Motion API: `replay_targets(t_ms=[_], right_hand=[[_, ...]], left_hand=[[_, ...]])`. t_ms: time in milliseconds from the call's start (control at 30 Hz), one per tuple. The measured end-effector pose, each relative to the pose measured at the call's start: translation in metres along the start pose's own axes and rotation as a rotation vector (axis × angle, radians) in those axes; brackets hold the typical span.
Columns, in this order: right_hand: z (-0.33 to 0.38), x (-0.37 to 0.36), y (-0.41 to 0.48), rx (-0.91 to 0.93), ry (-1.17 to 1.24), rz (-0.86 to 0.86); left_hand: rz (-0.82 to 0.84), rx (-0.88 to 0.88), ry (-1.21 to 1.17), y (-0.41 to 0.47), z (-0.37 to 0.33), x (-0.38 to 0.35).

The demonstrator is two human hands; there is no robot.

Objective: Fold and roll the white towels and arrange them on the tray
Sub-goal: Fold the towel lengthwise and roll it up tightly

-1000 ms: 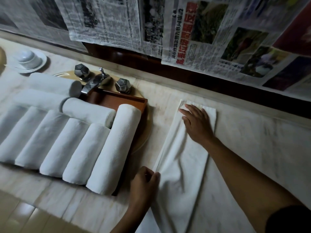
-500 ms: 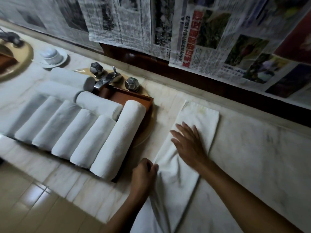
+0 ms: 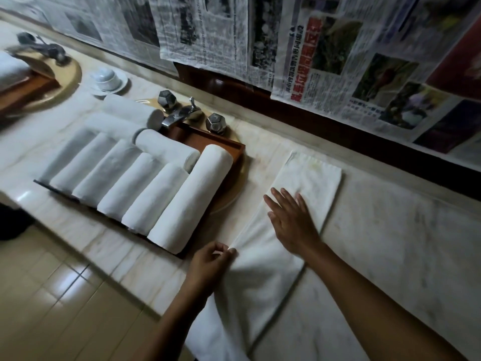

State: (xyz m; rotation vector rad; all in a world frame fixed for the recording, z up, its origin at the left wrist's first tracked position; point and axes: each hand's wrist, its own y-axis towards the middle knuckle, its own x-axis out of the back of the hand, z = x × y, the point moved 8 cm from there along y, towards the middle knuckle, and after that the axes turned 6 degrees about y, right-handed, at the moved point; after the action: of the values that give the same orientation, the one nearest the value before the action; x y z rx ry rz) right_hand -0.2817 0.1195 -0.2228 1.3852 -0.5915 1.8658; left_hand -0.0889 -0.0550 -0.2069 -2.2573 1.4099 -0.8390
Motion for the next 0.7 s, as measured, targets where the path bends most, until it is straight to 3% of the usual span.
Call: replay_targets(t_ms=[133,533,600,700], right_hand=[[-0.001,-0.001,-0.001,-0.001,0.009,-0.009],[0.015,0.007,-0.007,-0.002,-0.008,-0.111],[0.039,0.004,-0.023,0.084,0.071,-0.157],[0.063,-0.017,-0.05,0.187,0.113,-0.086]], left_hand=[[-0.199,-0.145,0.413,-0.004,-0.004,0.01],[-0.238,-0.151,0.475,-0.004,0.003,0.006],[-0.239,-0.151,0.483,-0.005,0.003,0.006],[-0.227,-0.178,0.537,-0.005,-0.001,0.002]])
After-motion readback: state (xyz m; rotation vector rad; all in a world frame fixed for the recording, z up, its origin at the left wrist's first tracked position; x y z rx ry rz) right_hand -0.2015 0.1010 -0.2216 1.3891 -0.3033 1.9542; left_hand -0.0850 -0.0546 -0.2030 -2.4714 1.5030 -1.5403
